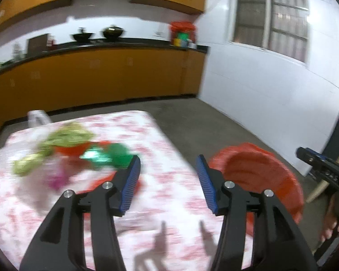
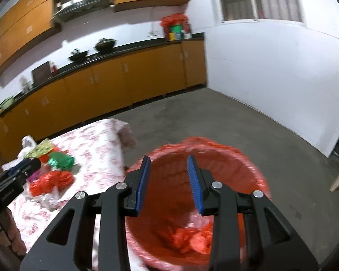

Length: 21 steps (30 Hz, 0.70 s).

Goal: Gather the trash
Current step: 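Open both tools to drop the red bags into the basket, then move both tools back over the bag pile on the table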

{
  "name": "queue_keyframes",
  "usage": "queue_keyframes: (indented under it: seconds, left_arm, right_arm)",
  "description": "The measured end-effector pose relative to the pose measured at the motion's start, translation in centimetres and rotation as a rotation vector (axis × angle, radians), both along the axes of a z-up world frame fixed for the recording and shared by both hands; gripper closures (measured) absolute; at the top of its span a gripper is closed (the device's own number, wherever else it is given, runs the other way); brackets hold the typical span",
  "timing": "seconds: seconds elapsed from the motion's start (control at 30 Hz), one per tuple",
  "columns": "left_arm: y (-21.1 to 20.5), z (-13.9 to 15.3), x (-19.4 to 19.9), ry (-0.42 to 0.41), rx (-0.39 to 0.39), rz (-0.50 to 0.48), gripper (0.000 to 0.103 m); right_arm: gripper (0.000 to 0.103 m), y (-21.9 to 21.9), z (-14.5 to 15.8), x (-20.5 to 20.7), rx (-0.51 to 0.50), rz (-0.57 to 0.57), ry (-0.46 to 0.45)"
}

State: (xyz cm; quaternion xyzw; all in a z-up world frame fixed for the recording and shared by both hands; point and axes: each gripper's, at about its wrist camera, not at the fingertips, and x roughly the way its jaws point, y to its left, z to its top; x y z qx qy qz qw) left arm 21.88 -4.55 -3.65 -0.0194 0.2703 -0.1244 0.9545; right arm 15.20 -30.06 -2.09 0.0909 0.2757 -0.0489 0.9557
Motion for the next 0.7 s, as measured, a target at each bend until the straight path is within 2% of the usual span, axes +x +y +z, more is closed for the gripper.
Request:
queue_keyframes:
  seconds: [0.17, 0.23, 0.37, 0.5, 0.7]
  left_arm:
    - [6.1, 0.2, -1.0, -0.029, 0.036, 0.173, 0.044]
    - [8.4, 0.2, -1.5, -0.04, 0.057, 0.243, 0.042]
    - [12.5, 0.4, -2.1, -0.052, 0.08, 0.354, 0.038]
    - [15.5, 0.4, -2.9, -0.058, 0.08, 0.428, 0.034]
    - [18.5, -0.1, -4.1, -0.058, 0.079, 0.487, 0.032]
  right_arm:
    - [0.068, 5.0, -0.1, 1.5, -0.014, 0.1, 0.0]
    - [0.063, 7.2, -0.2, 2.1, -0.02, 0.144, 0.0]
    - [0.062, 10.9, -0.4, 3.0, -0.023, 0.213, -0.002]
    - [0.062, 15.0, -0.7, 4.1, -0.024, 0.274, 0.001]
    - [0.062, 19.8, -1.8, 5.6, -0.026, 0.329, 0.028]
